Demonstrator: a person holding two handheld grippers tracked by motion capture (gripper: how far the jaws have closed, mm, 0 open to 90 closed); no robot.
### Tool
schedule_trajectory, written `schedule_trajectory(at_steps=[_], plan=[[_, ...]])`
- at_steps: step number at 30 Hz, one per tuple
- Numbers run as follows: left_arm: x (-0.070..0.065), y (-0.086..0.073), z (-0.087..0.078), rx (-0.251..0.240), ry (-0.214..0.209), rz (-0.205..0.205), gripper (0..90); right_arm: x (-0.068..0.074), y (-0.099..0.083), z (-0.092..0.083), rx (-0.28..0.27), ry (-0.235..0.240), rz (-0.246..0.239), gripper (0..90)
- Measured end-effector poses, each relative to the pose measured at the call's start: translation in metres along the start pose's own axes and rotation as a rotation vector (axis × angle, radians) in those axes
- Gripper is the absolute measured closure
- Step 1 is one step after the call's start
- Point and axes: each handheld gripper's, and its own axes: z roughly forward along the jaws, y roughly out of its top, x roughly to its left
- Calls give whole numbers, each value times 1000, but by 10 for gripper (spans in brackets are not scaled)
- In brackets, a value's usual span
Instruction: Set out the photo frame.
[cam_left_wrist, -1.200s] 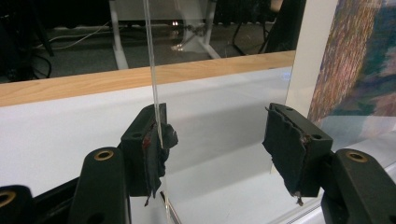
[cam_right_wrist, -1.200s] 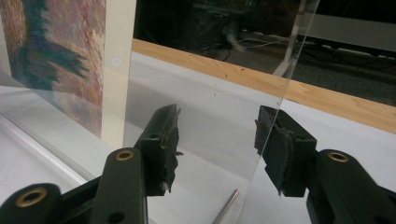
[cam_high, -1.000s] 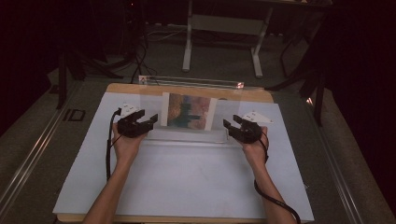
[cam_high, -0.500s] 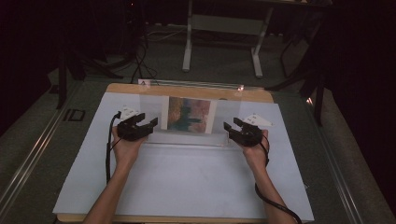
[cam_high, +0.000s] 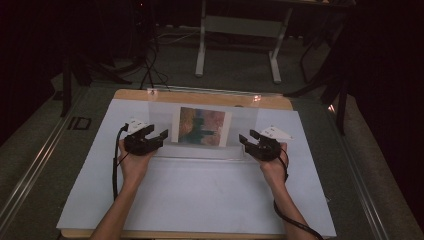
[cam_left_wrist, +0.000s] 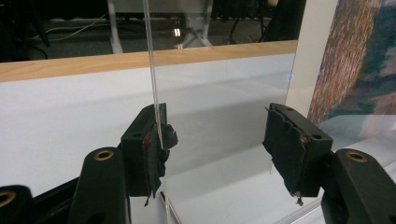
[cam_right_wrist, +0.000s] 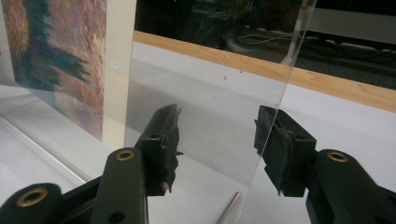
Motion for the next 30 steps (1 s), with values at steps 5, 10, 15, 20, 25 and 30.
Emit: schedule_trajectory(at_steps=[5,10,15,20,25,30], plan=[[0,-3,-3,-6,-6,0,398,4,-3,-3,-7,-10,-10,490],[0,-5,-5,-6,-11,5,397,7,-5,-6,-7,-11,-12,493],[-1,-6,-6,-6,-15,7,397,8,-8,-9,-7,-13,-18,500],[-3,-8,-7,-7,-14,6,397,8,-10,-10,-10,-10,-20,500],[-4,-9,-9,-6,-13,12,398,8,-11,-10,-14,-6,-19,500],[-7,-9,-10,-3,-11,17,399,6,-11,-11,-14,0,-27,500]])
